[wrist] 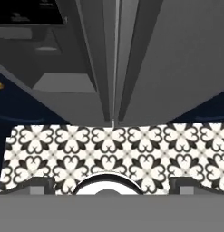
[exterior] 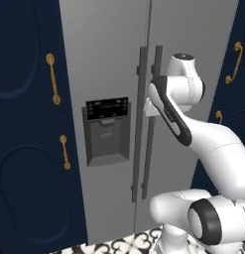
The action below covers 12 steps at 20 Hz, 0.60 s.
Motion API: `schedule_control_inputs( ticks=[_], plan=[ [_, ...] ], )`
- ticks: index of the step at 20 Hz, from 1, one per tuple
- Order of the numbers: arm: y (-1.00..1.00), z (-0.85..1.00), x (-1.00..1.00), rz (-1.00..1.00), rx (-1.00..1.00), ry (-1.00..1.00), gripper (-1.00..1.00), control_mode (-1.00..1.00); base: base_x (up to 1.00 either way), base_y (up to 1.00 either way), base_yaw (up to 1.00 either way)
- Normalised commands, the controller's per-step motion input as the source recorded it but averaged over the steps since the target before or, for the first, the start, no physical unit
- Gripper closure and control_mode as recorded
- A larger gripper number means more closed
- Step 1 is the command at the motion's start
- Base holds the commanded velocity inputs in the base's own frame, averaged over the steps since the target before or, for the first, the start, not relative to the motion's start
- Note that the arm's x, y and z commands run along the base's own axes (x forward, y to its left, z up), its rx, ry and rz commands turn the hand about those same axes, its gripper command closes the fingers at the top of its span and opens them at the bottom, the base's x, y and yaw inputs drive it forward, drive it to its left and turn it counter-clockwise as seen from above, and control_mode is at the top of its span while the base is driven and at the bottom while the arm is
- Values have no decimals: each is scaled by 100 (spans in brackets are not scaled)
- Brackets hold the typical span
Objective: Take the strawberry from the fridge and place it on top of the pancake, located on the dining counter.
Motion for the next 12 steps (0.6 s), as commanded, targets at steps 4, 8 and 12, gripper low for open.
schedule_control_inputs(
  ticks=[4,8,12],
  plan=[
    [0,0,0,0,0,0,-100,100,-34,-2,-1],
    [0,0,1,0,0,0,-100,-100,-4,0,0],
    [-4,-20,41,0,1,-38,-100,-100,0,0,0]
  ],
)
